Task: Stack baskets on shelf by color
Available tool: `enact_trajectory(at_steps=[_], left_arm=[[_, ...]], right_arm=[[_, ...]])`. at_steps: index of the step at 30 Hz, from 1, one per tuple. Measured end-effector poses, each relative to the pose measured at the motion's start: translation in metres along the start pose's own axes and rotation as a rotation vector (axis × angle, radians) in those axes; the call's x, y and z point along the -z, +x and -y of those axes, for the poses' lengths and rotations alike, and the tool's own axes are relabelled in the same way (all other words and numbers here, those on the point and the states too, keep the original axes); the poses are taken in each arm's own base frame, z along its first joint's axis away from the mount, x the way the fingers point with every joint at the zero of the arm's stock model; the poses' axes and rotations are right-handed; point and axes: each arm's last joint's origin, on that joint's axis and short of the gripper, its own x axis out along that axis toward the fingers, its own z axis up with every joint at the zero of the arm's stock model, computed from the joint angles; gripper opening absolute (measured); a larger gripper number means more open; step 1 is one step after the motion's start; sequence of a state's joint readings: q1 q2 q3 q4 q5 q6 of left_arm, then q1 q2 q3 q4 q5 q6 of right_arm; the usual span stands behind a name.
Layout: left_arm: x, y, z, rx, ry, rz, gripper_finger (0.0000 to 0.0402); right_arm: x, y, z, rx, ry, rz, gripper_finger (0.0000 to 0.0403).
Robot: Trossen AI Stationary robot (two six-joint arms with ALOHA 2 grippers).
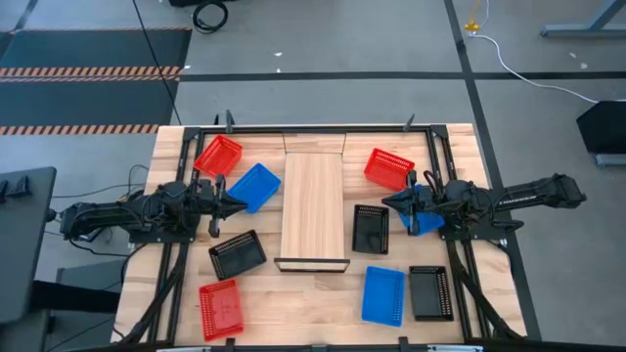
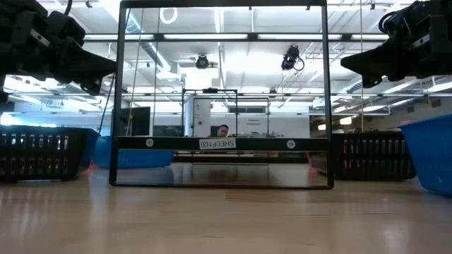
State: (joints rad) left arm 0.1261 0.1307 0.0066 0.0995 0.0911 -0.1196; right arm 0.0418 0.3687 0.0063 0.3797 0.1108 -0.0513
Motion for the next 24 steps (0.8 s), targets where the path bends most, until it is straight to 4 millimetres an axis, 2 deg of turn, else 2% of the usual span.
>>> enact_trajectory(at_steps=[24], left_arm=[[0.0, 0.0, 0.0, 0.001, 0.0, 0.0, 0.0032]], right_arm=[[0.0, 0.0, 0.0001, 0.001, 0.0, 0.0, 0.0024]])
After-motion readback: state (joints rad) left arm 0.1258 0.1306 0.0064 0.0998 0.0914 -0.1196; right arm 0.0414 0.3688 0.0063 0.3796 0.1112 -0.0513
